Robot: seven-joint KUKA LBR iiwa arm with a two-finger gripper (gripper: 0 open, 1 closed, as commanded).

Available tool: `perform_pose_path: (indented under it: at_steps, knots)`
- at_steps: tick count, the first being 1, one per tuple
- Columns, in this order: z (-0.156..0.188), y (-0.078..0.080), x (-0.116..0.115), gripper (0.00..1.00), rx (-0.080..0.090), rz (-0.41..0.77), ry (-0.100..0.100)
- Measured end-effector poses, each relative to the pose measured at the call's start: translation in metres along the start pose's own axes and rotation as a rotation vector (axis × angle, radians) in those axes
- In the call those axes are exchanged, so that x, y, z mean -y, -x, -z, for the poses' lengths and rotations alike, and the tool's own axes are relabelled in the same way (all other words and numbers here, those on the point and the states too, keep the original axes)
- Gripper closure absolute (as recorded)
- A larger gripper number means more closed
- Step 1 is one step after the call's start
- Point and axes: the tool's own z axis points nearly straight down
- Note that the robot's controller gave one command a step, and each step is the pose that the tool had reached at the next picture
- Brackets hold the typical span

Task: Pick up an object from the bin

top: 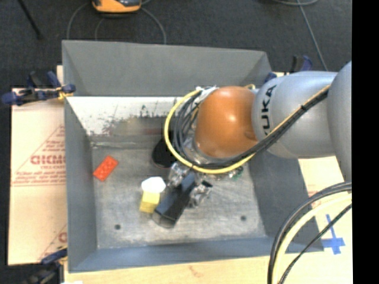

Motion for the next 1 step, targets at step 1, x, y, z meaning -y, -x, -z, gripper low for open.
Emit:
perform_pose_path:
  at_steps: [1]
  knots:
    - [0.0044, -0.0006, -0.0009, 1.0, -0.002, -0.001, 0.003]
